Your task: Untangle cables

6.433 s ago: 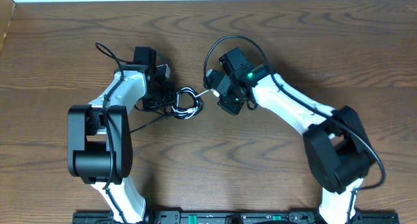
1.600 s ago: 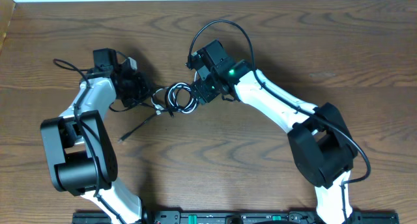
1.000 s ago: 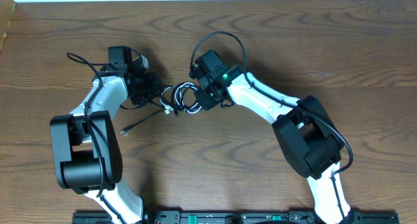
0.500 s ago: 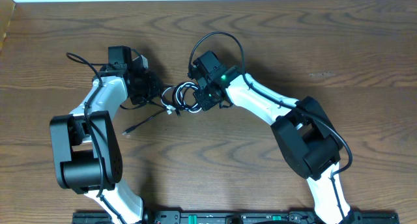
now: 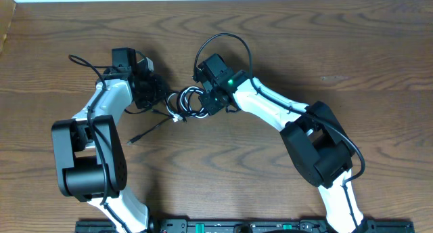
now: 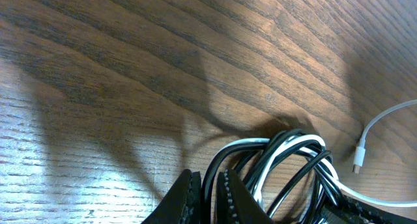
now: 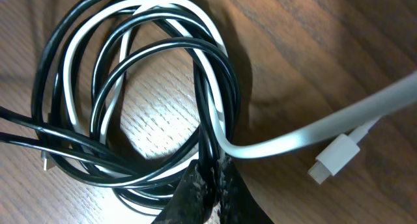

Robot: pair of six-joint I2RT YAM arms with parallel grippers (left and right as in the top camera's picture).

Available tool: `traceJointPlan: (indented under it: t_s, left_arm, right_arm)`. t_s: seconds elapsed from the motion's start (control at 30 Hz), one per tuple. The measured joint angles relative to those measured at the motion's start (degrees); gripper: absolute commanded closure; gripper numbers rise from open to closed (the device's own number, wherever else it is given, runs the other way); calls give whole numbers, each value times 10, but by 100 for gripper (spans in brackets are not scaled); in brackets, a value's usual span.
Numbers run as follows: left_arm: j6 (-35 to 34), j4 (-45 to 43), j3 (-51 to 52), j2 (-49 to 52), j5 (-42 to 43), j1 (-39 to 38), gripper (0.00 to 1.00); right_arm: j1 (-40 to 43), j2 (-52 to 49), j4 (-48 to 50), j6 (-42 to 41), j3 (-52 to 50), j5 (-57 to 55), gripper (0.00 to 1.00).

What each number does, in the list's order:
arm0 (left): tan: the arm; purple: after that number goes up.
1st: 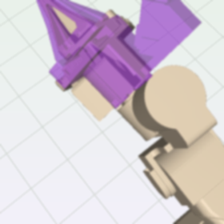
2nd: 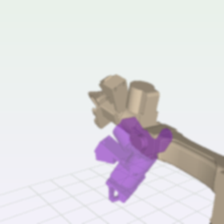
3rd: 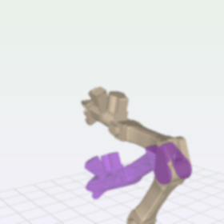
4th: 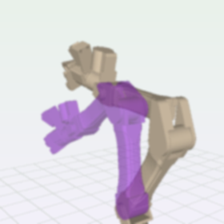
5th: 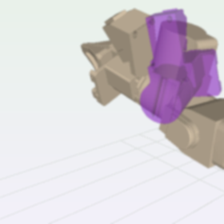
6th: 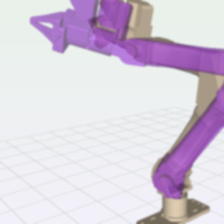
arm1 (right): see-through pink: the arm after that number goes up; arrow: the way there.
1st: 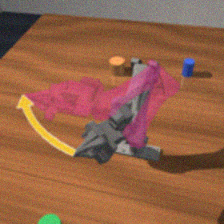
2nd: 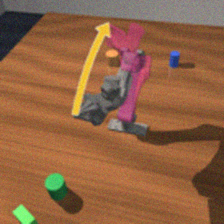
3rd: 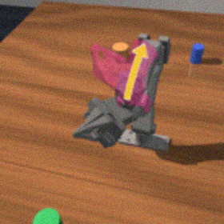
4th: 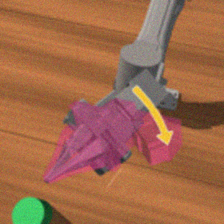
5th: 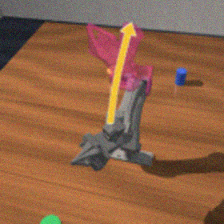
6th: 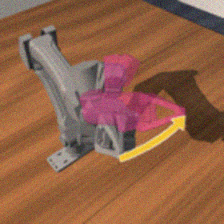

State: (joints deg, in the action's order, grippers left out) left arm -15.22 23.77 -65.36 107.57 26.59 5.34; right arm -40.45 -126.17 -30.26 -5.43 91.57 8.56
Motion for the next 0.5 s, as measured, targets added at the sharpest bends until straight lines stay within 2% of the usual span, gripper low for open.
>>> traceJointPlan:
  t_s: [0.27,0.5]
  left_arm:
    - [0,0,0,0,0,0,86]
    - [0,0,0,0,0,0,85]
  right_arm:
    - [0,0,65,0,-32,0,99]
    - [0,0,73,0,-36,0,96]
